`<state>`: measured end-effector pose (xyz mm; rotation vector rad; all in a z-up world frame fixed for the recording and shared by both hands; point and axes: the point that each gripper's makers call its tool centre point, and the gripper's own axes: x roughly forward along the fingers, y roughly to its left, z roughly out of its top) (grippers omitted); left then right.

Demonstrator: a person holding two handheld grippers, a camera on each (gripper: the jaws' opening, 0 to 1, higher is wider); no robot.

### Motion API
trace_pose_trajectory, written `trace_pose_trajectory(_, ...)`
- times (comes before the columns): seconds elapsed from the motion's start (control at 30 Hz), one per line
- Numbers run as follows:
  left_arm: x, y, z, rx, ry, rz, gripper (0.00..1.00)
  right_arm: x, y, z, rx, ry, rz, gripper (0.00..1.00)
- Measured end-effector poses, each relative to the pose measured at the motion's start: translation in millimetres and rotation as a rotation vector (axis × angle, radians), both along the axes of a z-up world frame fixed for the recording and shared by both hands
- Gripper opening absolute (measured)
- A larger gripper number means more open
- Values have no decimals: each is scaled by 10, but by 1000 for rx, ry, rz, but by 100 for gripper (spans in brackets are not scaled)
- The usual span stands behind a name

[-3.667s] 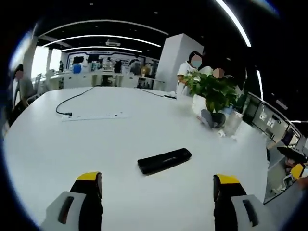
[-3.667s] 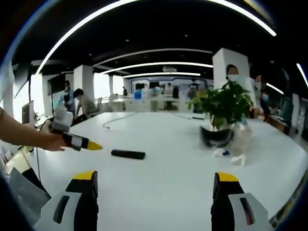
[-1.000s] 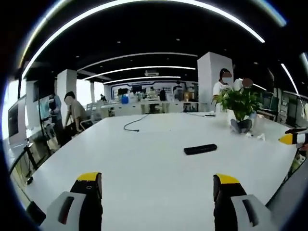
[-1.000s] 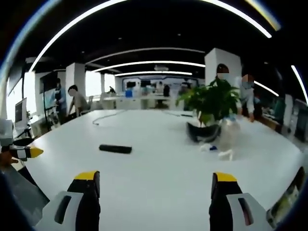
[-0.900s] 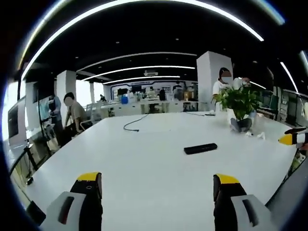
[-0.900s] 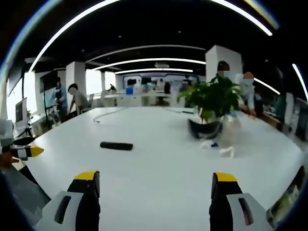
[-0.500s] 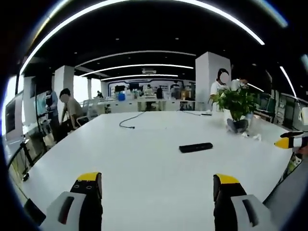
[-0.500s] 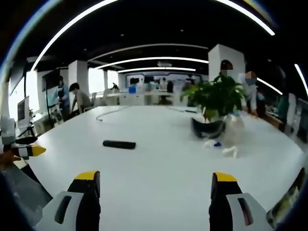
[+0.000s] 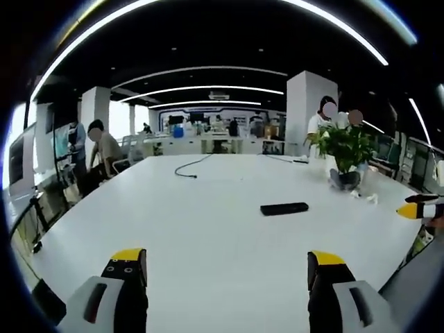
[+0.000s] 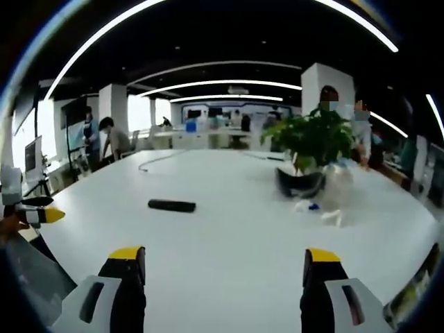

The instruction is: Press the specified remote control buttons in sequence, fully releasing each button before pressing the next.

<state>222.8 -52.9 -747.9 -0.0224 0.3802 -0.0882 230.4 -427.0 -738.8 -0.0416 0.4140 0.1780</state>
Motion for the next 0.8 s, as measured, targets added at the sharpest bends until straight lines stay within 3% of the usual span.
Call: trace_pose_trajectory(0.8, -22, -33, -47, 15, 36, -12, 100, -3, -20, 26, 12, -16, -12, 93)
